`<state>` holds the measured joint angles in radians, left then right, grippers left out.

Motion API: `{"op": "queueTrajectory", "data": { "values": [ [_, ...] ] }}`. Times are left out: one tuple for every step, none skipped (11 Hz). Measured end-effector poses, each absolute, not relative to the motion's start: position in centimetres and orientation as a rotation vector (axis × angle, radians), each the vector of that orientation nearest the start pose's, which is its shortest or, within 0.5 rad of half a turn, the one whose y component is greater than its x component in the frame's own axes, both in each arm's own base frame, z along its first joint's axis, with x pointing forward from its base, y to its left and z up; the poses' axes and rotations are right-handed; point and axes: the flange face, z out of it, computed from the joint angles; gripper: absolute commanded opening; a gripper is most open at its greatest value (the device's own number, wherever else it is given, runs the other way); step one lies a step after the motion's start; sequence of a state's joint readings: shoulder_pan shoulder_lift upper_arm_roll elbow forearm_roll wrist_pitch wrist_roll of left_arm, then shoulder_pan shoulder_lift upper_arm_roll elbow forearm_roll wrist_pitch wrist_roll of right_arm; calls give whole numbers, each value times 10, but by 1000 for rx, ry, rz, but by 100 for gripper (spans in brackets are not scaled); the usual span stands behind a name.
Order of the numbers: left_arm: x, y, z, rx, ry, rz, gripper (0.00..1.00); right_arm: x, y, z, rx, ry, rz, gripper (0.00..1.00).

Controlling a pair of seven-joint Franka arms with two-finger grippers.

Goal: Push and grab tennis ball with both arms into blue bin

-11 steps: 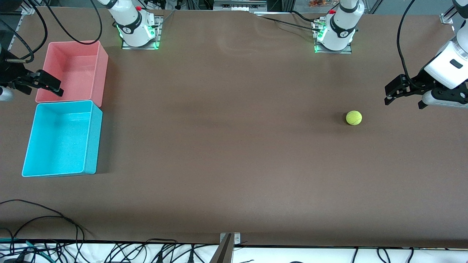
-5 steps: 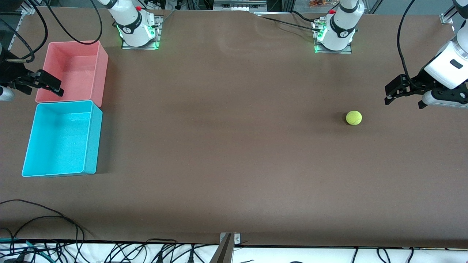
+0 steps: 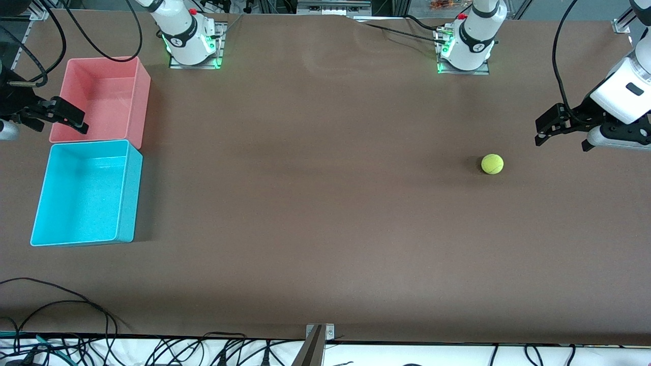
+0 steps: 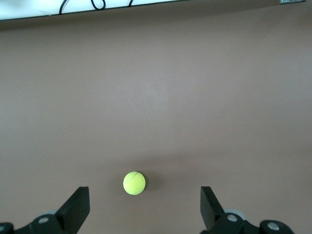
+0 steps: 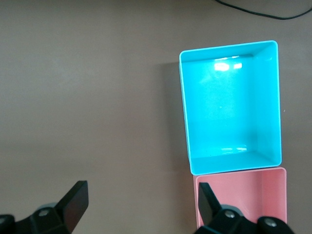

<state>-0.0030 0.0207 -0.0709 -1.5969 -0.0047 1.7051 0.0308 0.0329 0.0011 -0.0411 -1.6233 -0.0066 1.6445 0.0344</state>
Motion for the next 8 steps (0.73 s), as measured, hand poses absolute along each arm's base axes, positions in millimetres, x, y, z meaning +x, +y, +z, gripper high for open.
{"op": "queueTrajectory", "data": {
  "values": [
    [572,-42,613,-3142,163,-138,100,561,-5,606,-3147,66,-32,100],
    [572,-42,613,-3142,163,-138,100,561,-5,606,-3147,66,-33,100],
    [572,-42,613,-3142,163,-138,100,561,-5,606,-3147,67,-33,100],
    [572,-42,613,-3142,163,-137,100,561,-5,608,-3147,67,-38,100],
    [572,-42,613,-3142,163,-137,100,561,-5,612,-3147,67,-52,100],
    [572,-42,613,-3142,163,-137,100,561,-5,616,-3146,67,-67,100],
    [572,-42,613,-3142,163,-137,100,561,-5,619,-3146,67,-77,100],
    [572,-41,613,-3142,161,-137,100,562,-5,620,-3145,66,-79,100]
  ]
}}
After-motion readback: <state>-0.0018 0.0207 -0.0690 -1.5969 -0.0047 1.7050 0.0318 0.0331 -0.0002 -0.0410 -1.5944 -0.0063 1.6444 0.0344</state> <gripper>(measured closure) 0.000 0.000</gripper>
